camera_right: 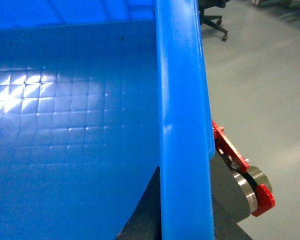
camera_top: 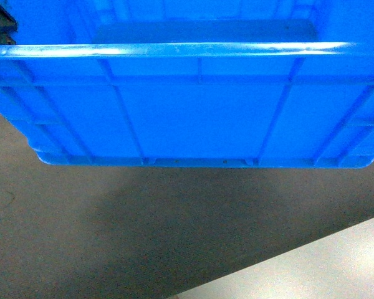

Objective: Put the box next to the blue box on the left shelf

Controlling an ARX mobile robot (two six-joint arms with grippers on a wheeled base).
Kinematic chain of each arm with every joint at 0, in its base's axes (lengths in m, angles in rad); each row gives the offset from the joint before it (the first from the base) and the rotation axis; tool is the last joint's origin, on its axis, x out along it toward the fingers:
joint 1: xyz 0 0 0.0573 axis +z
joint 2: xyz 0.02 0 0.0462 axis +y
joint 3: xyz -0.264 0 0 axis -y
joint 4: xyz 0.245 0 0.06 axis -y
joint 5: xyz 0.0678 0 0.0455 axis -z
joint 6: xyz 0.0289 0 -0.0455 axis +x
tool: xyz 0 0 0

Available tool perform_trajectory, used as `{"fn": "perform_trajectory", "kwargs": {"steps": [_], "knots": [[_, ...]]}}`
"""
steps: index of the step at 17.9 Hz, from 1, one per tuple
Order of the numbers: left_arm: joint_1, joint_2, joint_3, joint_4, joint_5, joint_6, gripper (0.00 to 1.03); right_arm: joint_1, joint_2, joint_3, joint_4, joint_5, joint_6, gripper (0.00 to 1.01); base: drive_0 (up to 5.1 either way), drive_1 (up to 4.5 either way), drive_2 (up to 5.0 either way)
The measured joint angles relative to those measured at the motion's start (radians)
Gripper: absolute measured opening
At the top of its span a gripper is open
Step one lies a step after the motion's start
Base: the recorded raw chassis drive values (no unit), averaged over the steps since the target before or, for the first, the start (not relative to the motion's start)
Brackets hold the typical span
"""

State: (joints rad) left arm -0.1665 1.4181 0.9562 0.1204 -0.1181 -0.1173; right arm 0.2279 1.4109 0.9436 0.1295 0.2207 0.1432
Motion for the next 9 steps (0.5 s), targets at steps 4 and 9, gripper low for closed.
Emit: {"fn": "perform_trajectory", "kwargs": {"steps": [4, 9], "knots": [[0.0, 0.0, 0.0, 0.0, 0.0, 0.0, 0.08, 0.0, 0.0, 0.0, 0.0, 0.0, 0.0, 0.07, -1.2, -1.21, -1.2], [0.0, 0.0, 0.0, 0.0, 0.0, 0.0, 0.08, 0.0, 0.0, 0.0, 0.0, 0.0, 0.0, 0.07, -1.3, -1.33, -1.3]]}}
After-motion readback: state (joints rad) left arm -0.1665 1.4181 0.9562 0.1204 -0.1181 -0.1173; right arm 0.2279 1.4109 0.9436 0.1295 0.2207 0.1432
